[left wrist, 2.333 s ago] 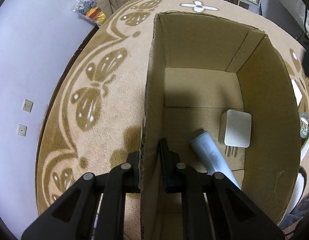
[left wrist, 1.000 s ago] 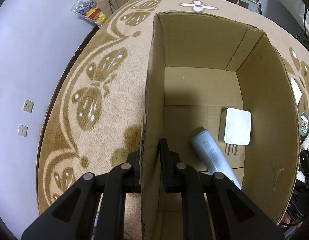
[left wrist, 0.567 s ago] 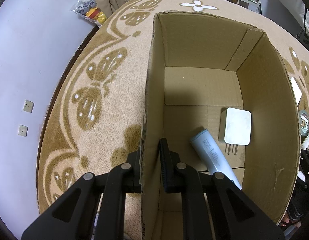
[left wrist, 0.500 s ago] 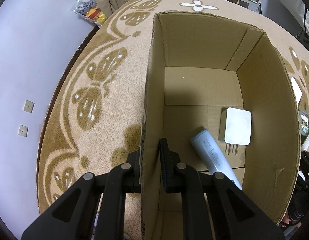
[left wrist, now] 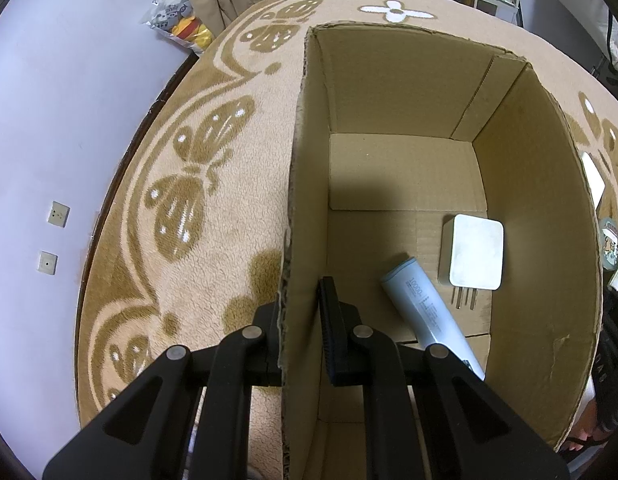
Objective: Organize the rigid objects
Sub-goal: 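Carry the keys into the box with the right tool and drop them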
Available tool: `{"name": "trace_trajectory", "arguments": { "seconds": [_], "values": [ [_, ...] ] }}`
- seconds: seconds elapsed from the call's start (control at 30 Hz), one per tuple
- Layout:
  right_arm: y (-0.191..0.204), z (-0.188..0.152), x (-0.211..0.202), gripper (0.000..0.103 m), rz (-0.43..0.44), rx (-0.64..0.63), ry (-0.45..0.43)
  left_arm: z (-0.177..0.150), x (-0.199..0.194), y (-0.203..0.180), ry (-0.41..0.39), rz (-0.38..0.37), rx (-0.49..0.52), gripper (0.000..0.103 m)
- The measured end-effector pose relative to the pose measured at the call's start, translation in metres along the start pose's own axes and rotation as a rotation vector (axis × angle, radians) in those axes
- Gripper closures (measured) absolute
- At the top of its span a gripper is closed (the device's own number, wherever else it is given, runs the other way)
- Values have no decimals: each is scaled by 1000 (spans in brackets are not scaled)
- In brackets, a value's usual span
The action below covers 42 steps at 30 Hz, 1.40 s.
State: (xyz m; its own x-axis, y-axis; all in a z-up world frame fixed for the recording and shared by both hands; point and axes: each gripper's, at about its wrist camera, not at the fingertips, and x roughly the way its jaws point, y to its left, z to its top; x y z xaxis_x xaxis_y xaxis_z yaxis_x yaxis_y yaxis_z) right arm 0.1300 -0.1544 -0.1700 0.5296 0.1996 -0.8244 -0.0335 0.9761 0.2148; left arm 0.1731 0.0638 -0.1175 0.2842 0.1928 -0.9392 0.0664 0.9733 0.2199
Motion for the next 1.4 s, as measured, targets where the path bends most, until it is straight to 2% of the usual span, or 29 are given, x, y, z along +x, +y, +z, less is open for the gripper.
{"name": "trace_trajectory", "arguments": {
  "seconds": [0.3, 0.8, 1.0, 1.23, 1.4],
  "values": [
    [4, 27, -9, 96, 12, 15, -55, 0, 0, -3, -2, 10, 9, 91],
    [30, 85, -65, 97, 71, -5, -248, -1, -1, -5, -5, 17, 17, 90],
    [49, 106, -85, 96, 129, -36, -310, -1, -1, -5, -5, 17, 17, 91],
    [75, 112, -85, 97, 177, -73, -318, -1, -1, -5, -4, 15, 16, 91],
    [85, 107, -75, 97, 220, -74, -285, -1, -1, -4, -4, 9, 15, 91]
  ]
}}
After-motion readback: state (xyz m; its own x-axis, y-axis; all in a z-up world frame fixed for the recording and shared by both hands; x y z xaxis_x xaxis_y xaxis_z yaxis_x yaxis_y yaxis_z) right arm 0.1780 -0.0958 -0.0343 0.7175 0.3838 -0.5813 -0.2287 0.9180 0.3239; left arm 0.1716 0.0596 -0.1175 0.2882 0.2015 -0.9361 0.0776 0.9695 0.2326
